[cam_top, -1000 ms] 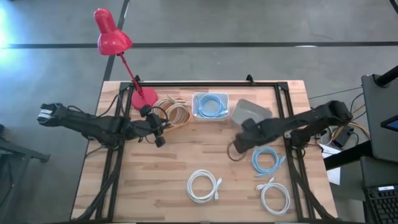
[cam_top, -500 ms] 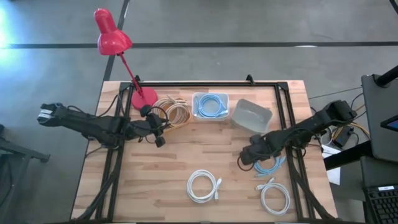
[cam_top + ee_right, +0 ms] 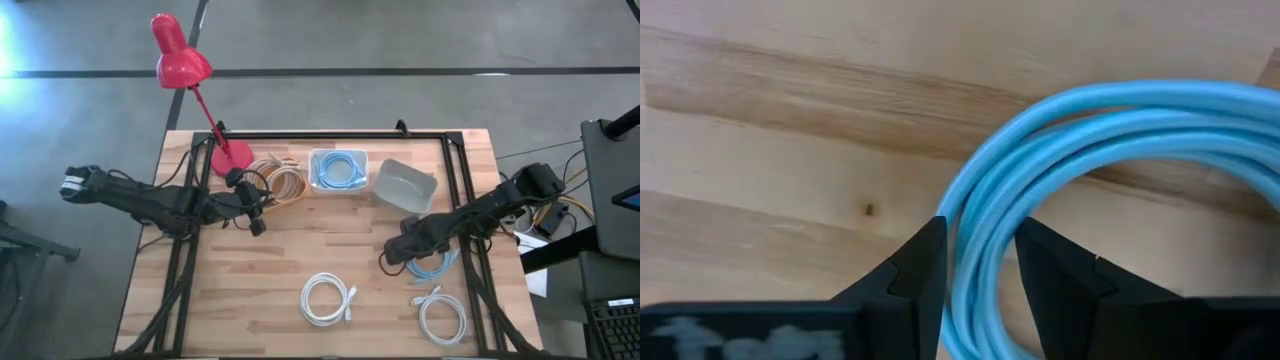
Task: Pick & Place USB Port
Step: Put the blue usb cable into the white bin
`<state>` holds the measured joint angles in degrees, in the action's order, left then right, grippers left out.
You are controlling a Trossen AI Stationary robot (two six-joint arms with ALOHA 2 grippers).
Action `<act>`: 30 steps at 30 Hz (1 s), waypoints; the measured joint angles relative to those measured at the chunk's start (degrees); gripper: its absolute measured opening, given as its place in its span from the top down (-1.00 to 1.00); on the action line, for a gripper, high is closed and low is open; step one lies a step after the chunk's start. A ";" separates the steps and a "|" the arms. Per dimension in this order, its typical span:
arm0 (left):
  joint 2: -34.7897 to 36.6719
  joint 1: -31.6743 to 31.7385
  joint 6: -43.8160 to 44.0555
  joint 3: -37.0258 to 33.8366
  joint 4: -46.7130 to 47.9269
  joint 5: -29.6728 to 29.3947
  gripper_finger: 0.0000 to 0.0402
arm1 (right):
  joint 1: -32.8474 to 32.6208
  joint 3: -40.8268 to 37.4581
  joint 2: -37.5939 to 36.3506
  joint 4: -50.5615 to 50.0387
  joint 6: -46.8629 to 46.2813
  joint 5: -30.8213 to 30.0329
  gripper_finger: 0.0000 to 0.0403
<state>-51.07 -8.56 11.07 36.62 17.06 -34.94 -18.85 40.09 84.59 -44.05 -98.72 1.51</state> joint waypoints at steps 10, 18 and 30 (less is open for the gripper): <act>0.00 0.07 0.24 0.00 -0.45 -0.04 0.52 | -0.13 0.05 2.40 -0.10 1.14 -4.33 0.39; 0.00 0.04 0.30 0.00 -0.49 -0.08 0.52 | 0.16 -0.09 2.36 2.32 6.94 -8.54 0.76; 0.00 0.04 0.90 -0.02 -0.81 -0.52 0.52 | -0.04 14.51 2.30 3.07 21.60 -6.77 0.90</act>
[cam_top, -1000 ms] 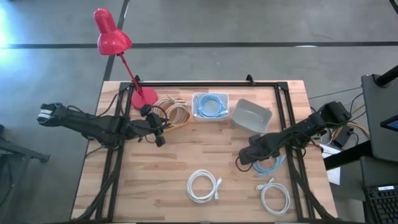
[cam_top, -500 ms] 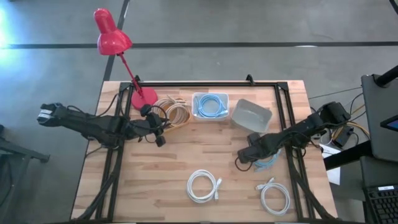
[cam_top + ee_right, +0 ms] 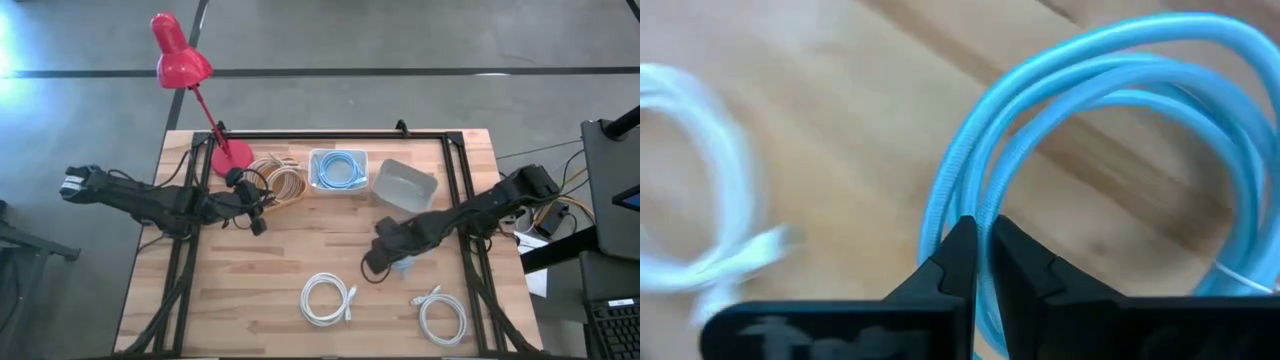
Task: Pick & Place USB Port
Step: Put the blue usb cable into the white bin
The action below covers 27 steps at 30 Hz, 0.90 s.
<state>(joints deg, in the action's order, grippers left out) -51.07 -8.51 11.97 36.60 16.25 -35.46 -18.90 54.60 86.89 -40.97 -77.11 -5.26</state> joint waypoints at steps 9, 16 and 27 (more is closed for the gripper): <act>0.00 0.00 0.22 -0.13 -0.43 0.02 0.52 | 0.52 12.97 -0.07 -0.64 23.15 -10.24 0.93; 0.00 -0.07 0.13 -0.15 -0.79 0.02 0.52 | 5.47 17.40 -0.15 -0.59 42.80 -18.35 0.93; 0.00 -0.04 0.22 -0.20 -0.81 0.02 0.52 | 19.67 14.87 1.18 14.09 78.27 -26.05 0.94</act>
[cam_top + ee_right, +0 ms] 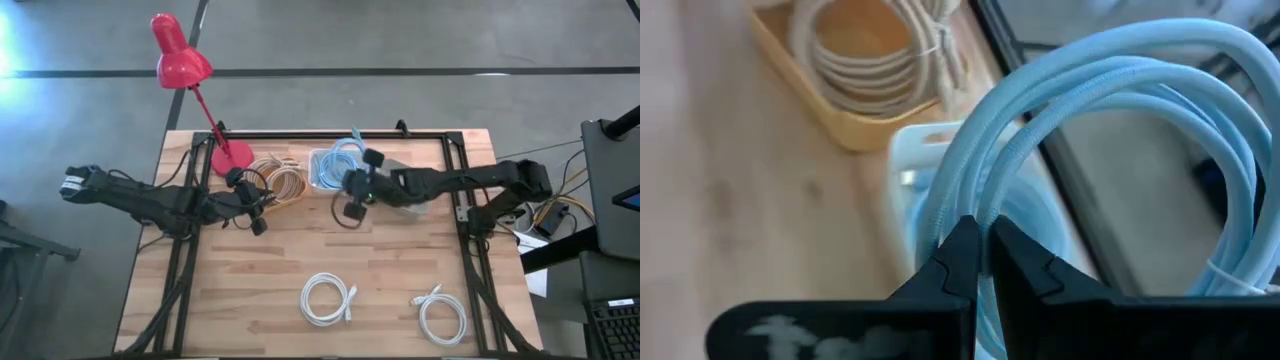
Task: Pick & Place USB Port
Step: Put the blue usb cable into the white bin
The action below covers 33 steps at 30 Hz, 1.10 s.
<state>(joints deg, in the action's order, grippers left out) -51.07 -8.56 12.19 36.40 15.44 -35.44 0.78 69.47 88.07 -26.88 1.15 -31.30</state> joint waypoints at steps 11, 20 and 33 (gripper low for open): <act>-0.02 0.00 0.32 -0.07 -0.39 0.02 0.52 | 8.02 6.10 14.08 0.15 18.86 3.47 0.94; -0.02 0.00 0.32 -0.11 -0.44 0.02 0.52 | 9.72 12.77 24.46 -8.15 21.85 3.42 0.94; -0.77 0.00 0.39 -0.11 -0.42 0.02 0.52 | 9.75 15.98 28.28 -11.59 21.34 3.27 0.83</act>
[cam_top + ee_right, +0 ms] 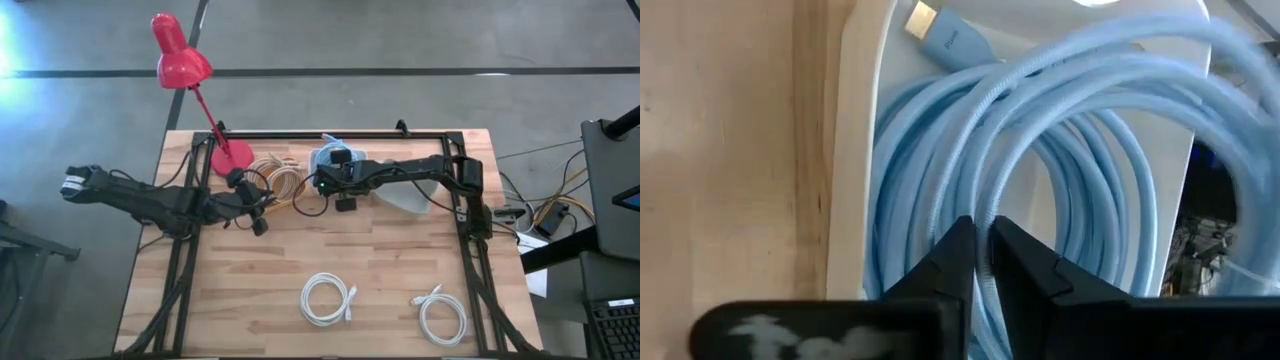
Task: Pick & Place USB Port
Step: Put the blue usb cable into the white bin, then put the right white usb cable into the grey bin
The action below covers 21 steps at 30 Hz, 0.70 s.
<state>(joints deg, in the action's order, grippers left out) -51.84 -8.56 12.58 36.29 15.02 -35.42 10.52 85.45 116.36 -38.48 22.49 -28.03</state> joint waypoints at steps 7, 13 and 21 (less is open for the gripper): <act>-0.09 0.04 0.04 0.00 -0.01 0.00 0.52 | -0.18 0.66 -0.37 -1.37 -0.01 0.00 0.54; -0.09 0.04 0.09 0.00 0.00 0.00 0.52 | -1.44 2.09 -2.07 -5.86 -5.07 -0.41 0.36; -0.09 0.04 1.63 0.00 0.00 0.02 0.52 | -7.13 2.29 -10.04 -13.53 -16.81 -0.05 0.30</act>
<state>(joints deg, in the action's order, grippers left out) -51.92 -8.51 14.21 36.29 15.02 -35.40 3.40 87.74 106.32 -52.00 5.68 -28.08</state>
